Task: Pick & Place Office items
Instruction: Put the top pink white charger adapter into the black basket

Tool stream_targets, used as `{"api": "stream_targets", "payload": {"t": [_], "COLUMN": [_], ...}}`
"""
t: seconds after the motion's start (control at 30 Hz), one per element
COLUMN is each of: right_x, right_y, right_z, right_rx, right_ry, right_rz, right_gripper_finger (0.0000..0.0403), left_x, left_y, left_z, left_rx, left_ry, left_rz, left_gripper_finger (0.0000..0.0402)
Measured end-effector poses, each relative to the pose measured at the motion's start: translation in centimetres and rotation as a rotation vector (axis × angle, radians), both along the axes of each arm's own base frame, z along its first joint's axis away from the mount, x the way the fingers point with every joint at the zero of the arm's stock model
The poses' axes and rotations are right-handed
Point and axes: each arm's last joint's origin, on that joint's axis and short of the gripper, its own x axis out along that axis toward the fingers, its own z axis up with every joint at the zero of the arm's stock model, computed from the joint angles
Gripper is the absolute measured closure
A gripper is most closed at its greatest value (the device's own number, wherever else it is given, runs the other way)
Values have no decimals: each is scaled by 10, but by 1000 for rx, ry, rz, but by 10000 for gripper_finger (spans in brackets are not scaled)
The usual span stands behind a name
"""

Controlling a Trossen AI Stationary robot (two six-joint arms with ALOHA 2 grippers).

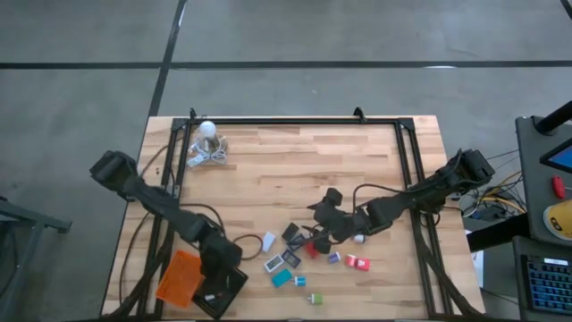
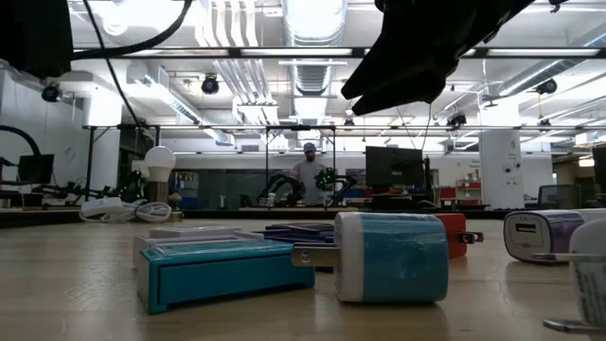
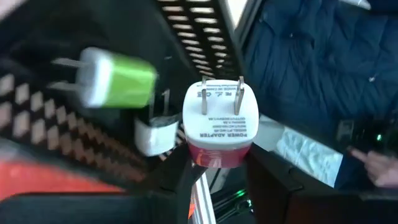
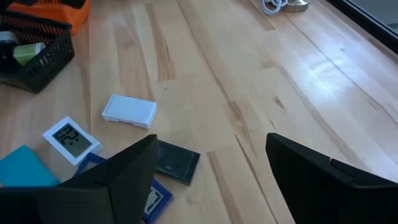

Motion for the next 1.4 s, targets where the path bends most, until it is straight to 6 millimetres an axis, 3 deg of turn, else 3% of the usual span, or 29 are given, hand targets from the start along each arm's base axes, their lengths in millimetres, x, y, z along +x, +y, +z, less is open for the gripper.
{"api": "stream_targets", "payload": {"t": [0.27,1.0,1.4], "right_x": [0,1,1], "right_y": [0,-3,-3], "right_z": [0,0,0], "right_rx": [-2,-1,-1], "right_ry": [0,-1,-2], "right_rz": [1,-7,-7], "right_gripper_finger": [108,103,117], "left_x": [11,10,11], "left_y": [-7,2,2], "left_z": [-12,-19,-19], "left_rx": [45,186,202], "left_ry": [67,123,98], "left_rz": [-80,47,47], "left_gripper_finger": [282,281,220]}}
